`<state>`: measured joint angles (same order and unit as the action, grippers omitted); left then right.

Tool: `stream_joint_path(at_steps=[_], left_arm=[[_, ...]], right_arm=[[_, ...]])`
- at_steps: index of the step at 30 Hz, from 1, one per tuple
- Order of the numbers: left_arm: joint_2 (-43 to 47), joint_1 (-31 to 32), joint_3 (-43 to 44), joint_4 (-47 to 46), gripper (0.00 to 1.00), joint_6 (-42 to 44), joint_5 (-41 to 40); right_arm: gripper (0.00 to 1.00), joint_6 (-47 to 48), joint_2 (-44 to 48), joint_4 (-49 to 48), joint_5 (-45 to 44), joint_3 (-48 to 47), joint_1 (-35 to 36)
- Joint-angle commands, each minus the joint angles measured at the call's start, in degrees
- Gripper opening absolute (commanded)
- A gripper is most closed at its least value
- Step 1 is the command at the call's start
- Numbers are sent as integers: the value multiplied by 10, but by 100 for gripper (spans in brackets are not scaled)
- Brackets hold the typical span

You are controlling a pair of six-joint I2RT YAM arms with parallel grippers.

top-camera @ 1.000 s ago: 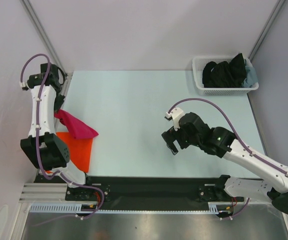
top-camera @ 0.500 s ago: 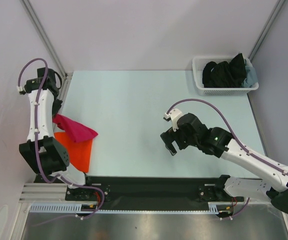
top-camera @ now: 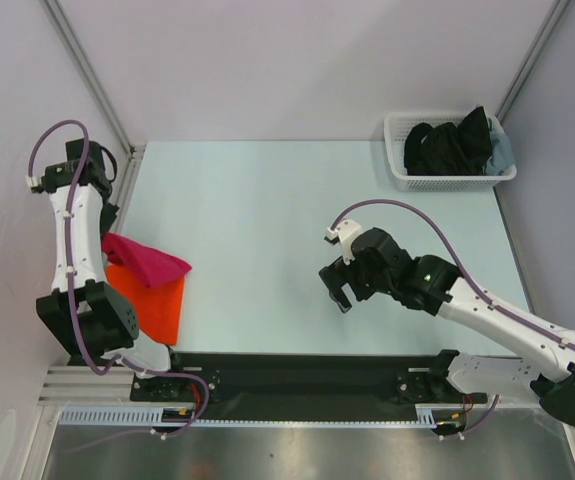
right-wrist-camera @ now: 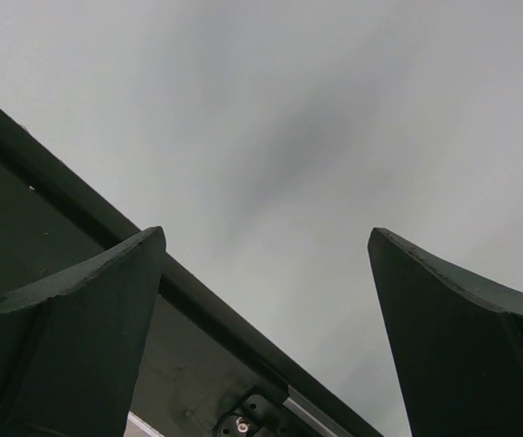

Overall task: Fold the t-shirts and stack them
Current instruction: Neatly place the folded tshirt to the corner

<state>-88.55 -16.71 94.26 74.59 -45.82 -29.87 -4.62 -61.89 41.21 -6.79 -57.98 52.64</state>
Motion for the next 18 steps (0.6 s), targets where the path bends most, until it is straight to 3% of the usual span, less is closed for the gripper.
stream_joint_path(at_steps=[1,11,18], left_arm=[[31,-12,0,-15,0,29,-16],[50,-17,-5,-11,0,35,-6],[73,-18,-61,-28,0,44,-2]], right_arm=[[100,-6,-1,-19,0,0,-1],[100,-9,-7,-28,6,8,-2],[100,-7,-10,-32,9,12,-2]])
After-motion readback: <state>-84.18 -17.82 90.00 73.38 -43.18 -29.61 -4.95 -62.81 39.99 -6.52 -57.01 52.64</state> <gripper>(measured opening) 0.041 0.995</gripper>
